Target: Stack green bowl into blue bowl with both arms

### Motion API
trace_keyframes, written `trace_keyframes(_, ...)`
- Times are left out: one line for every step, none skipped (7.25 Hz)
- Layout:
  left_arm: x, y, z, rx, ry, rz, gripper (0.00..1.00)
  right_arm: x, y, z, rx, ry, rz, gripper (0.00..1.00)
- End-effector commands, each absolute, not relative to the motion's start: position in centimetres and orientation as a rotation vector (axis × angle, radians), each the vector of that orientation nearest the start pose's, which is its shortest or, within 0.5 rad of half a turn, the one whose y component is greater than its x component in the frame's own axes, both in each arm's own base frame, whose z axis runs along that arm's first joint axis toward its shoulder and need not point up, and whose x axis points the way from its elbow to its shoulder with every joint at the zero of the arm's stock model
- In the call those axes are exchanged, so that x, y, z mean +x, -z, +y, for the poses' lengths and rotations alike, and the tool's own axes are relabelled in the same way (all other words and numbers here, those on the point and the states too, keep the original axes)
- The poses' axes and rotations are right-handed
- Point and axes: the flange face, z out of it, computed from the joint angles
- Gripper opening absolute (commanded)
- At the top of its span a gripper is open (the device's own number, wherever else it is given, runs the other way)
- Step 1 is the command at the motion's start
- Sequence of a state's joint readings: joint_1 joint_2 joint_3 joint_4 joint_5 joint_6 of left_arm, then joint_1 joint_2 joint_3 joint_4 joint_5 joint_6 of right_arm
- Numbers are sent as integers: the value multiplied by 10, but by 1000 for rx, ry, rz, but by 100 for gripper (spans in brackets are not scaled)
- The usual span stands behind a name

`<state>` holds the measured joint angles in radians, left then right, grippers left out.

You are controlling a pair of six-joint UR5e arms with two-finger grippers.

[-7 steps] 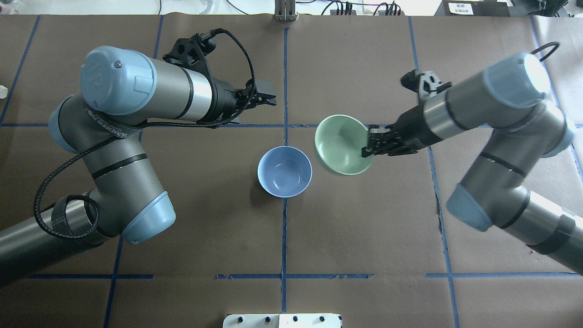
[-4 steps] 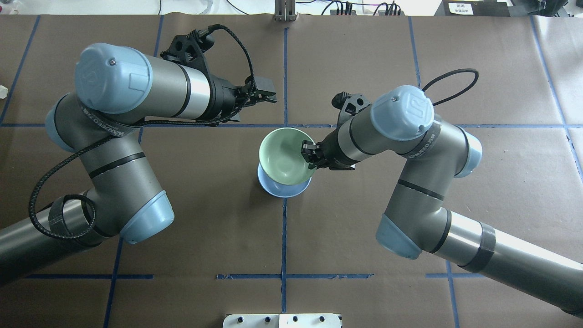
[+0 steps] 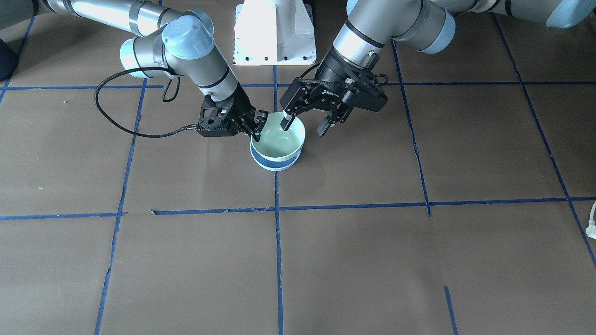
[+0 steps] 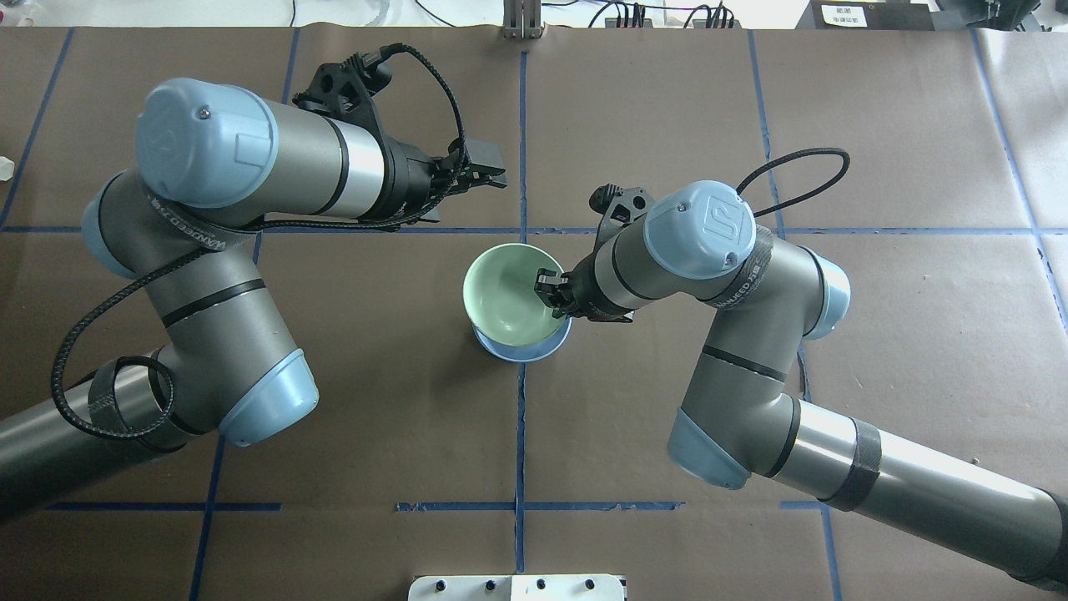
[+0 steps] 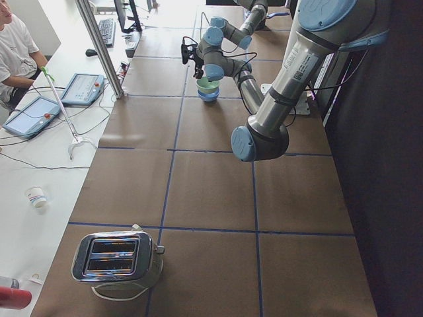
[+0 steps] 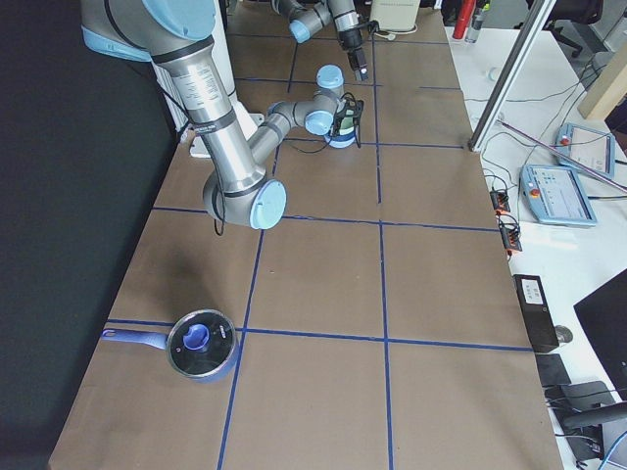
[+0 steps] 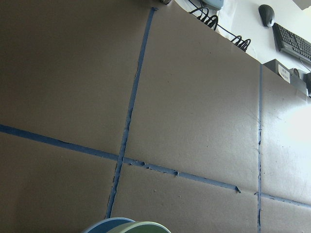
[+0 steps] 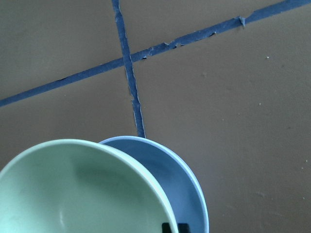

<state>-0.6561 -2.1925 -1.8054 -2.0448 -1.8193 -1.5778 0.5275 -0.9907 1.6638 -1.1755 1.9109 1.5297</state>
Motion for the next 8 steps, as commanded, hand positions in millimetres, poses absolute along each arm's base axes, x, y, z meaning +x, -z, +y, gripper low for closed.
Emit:
trace_keyframes(426,-138,-466,224,395,1329,100,-531,-232,-427,6,-260,-1097,5)
trace_keyframes(426,-139,-466,224,396,1328,100,-531,-228,-427,8,-259,-1103,5)
trace_keyframes(426,-139,-466,224,396,1328,100,-531,-226,-427,9,-259,-1106,5)
trace_keyframes(426,-139,-466,224,396,1328,100,-531,-226,-427,10,-260,-1105,5)
trace_keyframes(426,-139,-466,223,396,1327,100,-532,-229,-428,8,-262,-1100,10)
trace_keyframes(426,-139,-466,224,396,1328,100,-543,-239,-421,0,-246,-1083,99)
trace_keyframes(426,-139,-466,224,396,1328,100,-539,-230,-419,47,-266,-1109,100)
trace_keyframes(426,-147,-466,220,398,1317,100,-513,-212,-415,43,-253,-1159,100)
